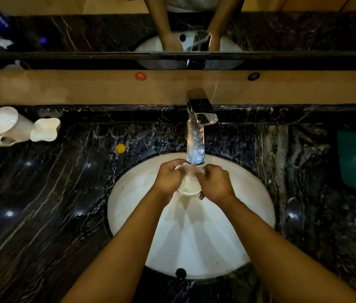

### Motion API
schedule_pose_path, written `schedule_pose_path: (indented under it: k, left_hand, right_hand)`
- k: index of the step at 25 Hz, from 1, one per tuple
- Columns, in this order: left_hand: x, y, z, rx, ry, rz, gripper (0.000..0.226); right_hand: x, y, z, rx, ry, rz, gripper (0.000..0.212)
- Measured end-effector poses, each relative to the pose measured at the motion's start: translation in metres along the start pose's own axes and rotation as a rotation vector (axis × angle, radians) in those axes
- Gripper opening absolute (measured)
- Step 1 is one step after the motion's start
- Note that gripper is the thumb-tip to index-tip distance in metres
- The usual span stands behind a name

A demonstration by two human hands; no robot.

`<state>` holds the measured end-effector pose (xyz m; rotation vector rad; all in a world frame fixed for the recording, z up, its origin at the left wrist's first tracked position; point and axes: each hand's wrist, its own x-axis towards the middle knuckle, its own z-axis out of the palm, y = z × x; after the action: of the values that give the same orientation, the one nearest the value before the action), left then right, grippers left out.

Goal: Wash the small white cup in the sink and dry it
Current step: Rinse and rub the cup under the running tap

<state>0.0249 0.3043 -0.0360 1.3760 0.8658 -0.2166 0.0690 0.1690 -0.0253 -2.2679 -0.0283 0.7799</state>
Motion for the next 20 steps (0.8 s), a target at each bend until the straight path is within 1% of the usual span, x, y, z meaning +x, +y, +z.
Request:
schedule_pose_path:
  k: [2, 4, 5, 7, 9, 11, 12, 13, 14, 16, 18, 19, 20]
  left_hand:
    - [-0.001, 0.000, 0.000, -0.108, 0.052, -0.035, 0.030]
    - [-0.005, -0.001, 0.002, -0.237, 0.112, -0.068, 0.029]
    - [-0.007, -0.002, 0.004, -0.264, 0.115, -0.083, 0.028]
    - [-0.010, -0.005, 0.007, -0.259, 0.110, -0.098, 0.024]
    - [-0.007, -0.007, 0.007, -0.203, 0.140, -0.079, 0.025]
    - [-0.007, -0.007, 0.006, -0.113, 0.142, -0.017, 0.032]
    - [-0.007, -0.007, 0.005, -0.056, 0.127, 0.019, 0.036]
    - [-0.007, -0.006, 0.004, -0.003, 0.103, 0.041, 0.040]
    - [-0.008, -0.005, 0.004, 0.036, 0.072, 0.047, 0.041]
    - [-0.006, -0.004, 0.002, 0.077, 0.012, 0.042, 0.035]
    - [-0.002, -0.001, 0.000, 0.082, 0.003, 0.039, 0.026]
    - [-0.001, -0.001, 0.000, 0.058, 0.028, 0.025, 0.022]
    - [-0.001, -0.001, 0.001, 0.003, 0.067, -0.001, 0.021]
  right_hand:
    - [0.000, -0.001, 0.005, -0.065, 0.037, -0.025, 0.029]
    - [-0.002, -0.001, 0.010, 0.019, 0.059, -0.013, 0.026]
    - [-0.004, -0.001, 0.012, 0.087, 0.031, -0.003, 0.027]
    - [-0.008, 0.001, 0.015, 0.194, -0.070, 0.006, 0.037]
    - [-0.010, 0.003, 0.016, 0.209, -0.156, 0.008, 0.037]
    - [-0.004, 0.008, 0.013, 0.134, -0.143, 0.010, 0.026]
    - [0.000, 0.009, 0.009, 0.048, -0.106, 0.003, 0.020]
    - [0.005, 0.009, 0.005, -0.067, -0.066, -0.013, 0.020]
    - [0.009, 0.009, 0.001, -0.174, -0.035, -0.029, 0.025]
    - [0.014, 0.008, -0.004, -0.317, -0.012, -0.051, 0.039]
    - [0.014, 0.007, -0.005, -0.354, -0.030, -0.092, 0.044]
    - [0.014, 0.007, -0.004, -0.323, -0.042, -0.112, 0.039]
    - [0.012, 0.006, -0.002, -0.248, -0.042, -0.116, 0.031]
